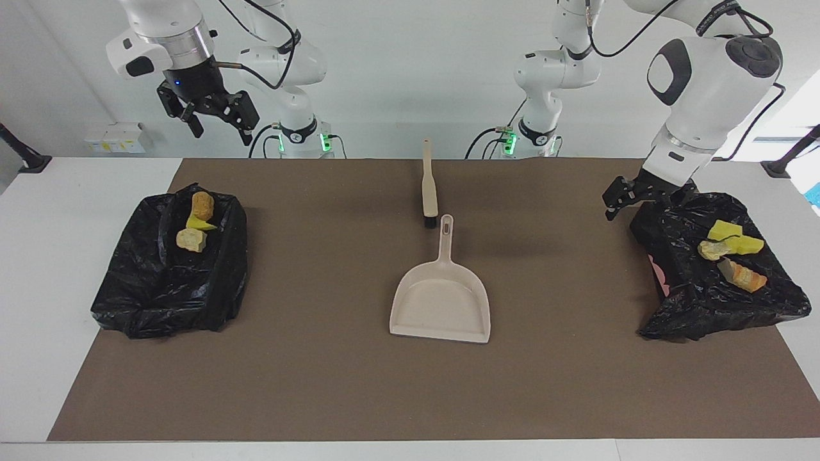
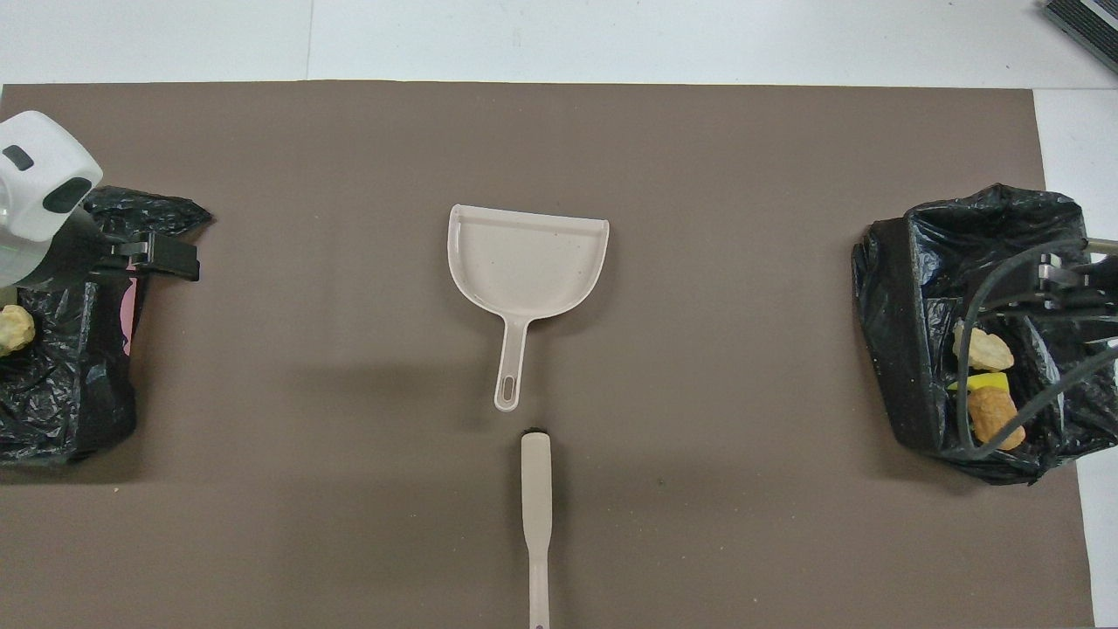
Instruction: Sweep and dump trash in bin
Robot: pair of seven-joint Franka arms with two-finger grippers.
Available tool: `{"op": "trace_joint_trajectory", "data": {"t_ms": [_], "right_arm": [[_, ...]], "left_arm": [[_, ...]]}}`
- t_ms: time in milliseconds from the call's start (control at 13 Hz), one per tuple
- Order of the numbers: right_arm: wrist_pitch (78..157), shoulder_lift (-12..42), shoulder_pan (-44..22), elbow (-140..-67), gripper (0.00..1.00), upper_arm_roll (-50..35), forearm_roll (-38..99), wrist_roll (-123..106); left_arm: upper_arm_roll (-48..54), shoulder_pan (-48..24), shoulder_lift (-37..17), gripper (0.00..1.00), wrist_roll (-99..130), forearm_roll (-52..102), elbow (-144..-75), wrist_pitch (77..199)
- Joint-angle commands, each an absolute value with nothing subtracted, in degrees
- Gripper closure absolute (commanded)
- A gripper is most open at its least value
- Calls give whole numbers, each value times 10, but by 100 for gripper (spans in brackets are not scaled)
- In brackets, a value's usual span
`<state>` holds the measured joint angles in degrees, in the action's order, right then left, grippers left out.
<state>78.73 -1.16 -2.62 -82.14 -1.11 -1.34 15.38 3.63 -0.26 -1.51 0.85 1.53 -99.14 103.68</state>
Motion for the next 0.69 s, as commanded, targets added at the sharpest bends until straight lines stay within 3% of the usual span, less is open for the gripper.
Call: {"op": "trace_joint_trajectory", "data": {"t_ms": [0, 231, 616], "right_arm": [[787, -18, -20, -828, 0, -11, -2, 140], [788, -18, -20, -828, 0, -11, -2, 140], [787, -18, -20, -828, 0, -11, -2, 140]], "left_arm": [[37, 2, -2, 0, -24, 18, -981, 1008], [37, 2, -3, 0, -74, 1, -931, 945], [29, 4, 13, 0, -76, -2, -933, 931]]}}
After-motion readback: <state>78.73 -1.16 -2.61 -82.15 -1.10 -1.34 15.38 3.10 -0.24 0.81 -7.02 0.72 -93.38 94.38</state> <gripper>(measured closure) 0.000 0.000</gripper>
